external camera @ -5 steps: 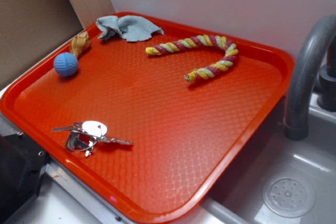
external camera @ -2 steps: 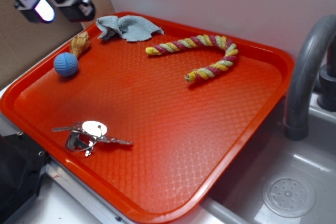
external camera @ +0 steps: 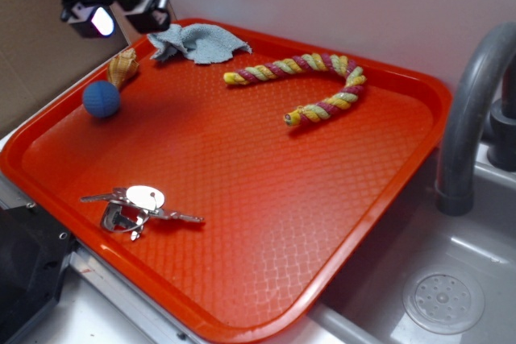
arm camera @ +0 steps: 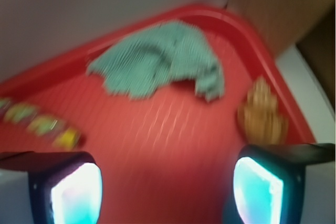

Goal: Grab the blue cloth.

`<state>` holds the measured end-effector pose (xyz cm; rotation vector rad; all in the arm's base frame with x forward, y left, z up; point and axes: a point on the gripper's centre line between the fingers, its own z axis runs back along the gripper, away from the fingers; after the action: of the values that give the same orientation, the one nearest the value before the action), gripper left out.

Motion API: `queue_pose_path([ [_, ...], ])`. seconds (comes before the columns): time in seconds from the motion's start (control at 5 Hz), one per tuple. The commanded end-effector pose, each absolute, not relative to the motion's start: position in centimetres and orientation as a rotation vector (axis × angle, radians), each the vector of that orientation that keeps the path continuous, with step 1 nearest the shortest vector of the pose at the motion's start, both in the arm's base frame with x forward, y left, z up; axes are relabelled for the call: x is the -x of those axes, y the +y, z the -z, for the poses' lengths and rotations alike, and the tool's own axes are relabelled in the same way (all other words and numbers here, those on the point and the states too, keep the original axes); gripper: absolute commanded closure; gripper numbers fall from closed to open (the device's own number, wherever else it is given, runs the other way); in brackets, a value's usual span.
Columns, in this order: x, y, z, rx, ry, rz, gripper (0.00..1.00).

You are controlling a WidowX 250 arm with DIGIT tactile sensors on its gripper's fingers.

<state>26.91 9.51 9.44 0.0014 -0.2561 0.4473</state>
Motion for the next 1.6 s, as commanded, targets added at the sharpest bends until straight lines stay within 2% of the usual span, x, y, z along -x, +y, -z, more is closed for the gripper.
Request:
queue_pose_path([
  [0.0,-31.1,11.4,-9.3,-0.185,-0.236,-0.544,0.00],
  [0.6,-31.1,11.4,-9.3,-0.185,-0.236,-0.544,0.00],
  [1.0,-32.5,10.4,-6.9,-0.242,-0.256,-0.230,0.00],
  [1.4,-33.3,10.8,-5.4,-0.310,-0.231,-0.171,0.00],
])
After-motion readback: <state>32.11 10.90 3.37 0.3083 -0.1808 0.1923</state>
